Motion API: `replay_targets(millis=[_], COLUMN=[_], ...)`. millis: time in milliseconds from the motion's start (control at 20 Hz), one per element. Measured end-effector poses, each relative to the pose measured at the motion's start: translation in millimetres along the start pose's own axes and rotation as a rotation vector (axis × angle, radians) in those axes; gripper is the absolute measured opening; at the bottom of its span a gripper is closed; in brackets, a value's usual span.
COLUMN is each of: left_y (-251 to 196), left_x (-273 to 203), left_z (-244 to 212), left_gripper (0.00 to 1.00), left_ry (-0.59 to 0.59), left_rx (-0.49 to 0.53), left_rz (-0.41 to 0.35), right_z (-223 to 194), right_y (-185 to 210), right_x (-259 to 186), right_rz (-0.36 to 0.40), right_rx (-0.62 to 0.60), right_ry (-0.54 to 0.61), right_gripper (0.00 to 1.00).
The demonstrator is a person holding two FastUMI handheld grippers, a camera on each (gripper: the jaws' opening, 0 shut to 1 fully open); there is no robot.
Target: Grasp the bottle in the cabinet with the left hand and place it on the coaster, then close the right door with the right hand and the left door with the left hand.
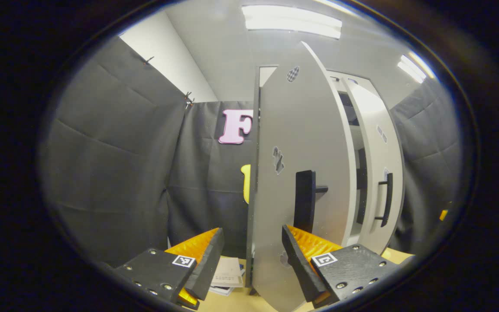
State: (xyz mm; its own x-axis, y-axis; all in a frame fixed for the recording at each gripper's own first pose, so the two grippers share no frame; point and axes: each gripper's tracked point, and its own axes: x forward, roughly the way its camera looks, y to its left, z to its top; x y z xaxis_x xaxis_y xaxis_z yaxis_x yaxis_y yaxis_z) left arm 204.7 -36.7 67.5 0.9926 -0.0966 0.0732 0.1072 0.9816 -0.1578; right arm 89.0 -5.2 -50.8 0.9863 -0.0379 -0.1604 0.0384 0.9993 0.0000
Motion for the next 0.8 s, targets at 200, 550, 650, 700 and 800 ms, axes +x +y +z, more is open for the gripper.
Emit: replay_targets(millis=[200,550,650,700,800], left_y=[-40.8,-92.2,-93.1,-93.7,-89.6], left_x=[11.4,37.4,37.1,36.7,32.2], left_z=[-3.1,-12.6,-12.5,-12.5,-11.6], left_gripper=[0.89,0.89,0.89,0.89,0.89], left_ry=[-0.002,-0.014,-0.011,-0.008,-0.003], left_rx=[0.001,0.024,0.025,0.026,0.036], left_rz=[-0.055,-0.087,-0.086,-0.087,-0.073], right_z=[-2.2,-4.8,-4.2,-3.2,4.1], right_y=[-16.6,-28.1,-27.4,-27.0,-23.8], right_x=[-3.1,-21.0,-24.3,-26.0,-28.1], right_rz=[-0.027,-0.037,-0.029,-0.023,-0.004], right_rx=[0.017,0.013,0.016,0.02,0.029], right_ry=[0.009,0.007,0.006,0.004,-0.01], right_gripper=[0.95,0.96,0.95,0.96,0.96])
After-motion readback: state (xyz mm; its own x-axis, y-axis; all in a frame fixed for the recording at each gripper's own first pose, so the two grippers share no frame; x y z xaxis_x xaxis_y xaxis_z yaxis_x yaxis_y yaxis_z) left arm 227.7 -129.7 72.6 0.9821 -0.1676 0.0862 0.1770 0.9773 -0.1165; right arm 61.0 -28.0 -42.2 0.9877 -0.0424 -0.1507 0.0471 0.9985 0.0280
